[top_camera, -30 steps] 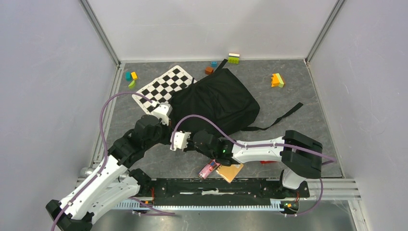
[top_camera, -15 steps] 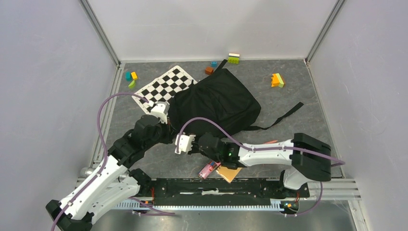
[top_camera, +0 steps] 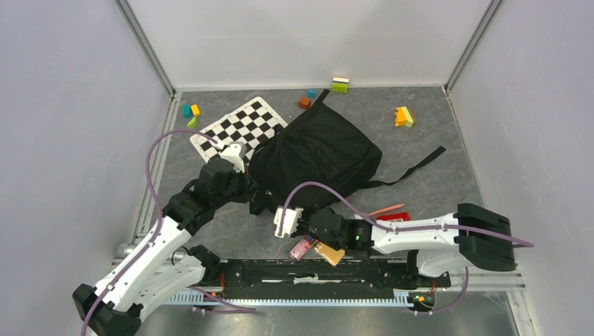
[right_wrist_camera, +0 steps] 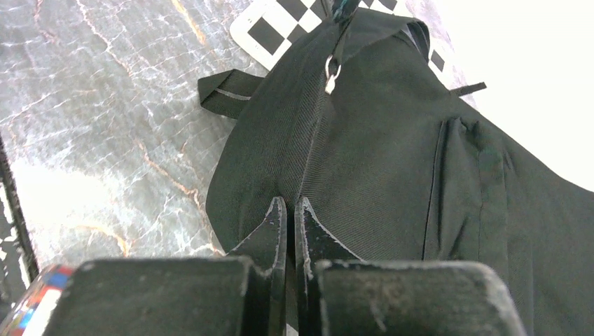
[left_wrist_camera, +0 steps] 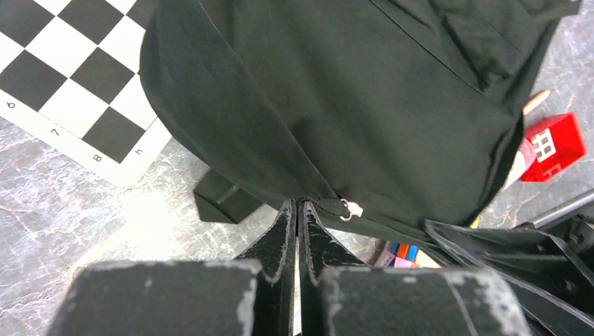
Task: Pack the student bag
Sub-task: Zip the student bag at the center of the board.
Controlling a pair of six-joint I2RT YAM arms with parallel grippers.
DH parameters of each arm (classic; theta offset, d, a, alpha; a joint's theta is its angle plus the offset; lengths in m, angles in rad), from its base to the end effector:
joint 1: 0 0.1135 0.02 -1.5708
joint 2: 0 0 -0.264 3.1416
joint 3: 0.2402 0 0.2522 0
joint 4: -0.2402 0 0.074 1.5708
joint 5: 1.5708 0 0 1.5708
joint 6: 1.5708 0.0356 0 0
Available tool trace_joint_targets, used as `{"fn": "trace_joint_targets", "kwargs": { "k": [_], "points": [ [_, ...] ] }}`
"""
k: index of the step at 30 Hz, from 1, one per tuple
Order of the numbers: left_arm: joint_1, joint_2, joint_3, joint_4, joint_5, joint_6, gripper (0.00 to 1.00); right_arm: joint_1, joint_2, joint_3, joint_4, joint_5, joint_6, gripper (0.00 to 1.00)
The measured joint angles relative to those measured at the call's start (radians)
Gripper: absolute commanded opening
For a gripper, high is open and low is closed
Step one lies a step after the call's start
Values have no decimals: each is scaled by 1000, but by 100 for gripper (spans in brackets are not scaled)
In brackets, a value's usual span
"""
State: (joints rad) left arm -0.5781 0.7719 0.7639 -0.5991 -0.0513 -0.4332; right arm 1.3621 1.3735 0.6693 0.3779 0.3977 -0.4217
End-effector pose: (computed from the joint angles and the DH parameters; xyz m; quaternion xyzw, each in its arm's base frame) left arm 0.1402 -0.0893 0.2932 0.0523 0.8844 -0.2045 0.4163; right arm 0.0746 0.2857 0.2253 -0.5476 0.5898 0.1158 0.5821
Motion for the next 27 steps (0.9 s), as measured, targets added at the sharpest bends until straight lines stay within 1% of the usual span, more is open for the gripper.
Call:
{"fn": "trace_joint_targets", "kwargs": {
  "k": [8, 12, 19, 27],
  "points": [
    [60, 47, 2, 39, -11, 0, 2, 31, -124, -115, -5, 13, 47, 0],
    [92, 76, 7, 67, -25, 1, 2, 33, -158, -144, -6, 26, 61, 0],
    [180, 175, 9, 132, -31, 2, 2, 37, -215, -191, -14, 55, 69, 0],
    [239, 311, 20, 236, -13, 2, 2, 37, -259, -207, -41, 79, 82, 0]
  ]
}}
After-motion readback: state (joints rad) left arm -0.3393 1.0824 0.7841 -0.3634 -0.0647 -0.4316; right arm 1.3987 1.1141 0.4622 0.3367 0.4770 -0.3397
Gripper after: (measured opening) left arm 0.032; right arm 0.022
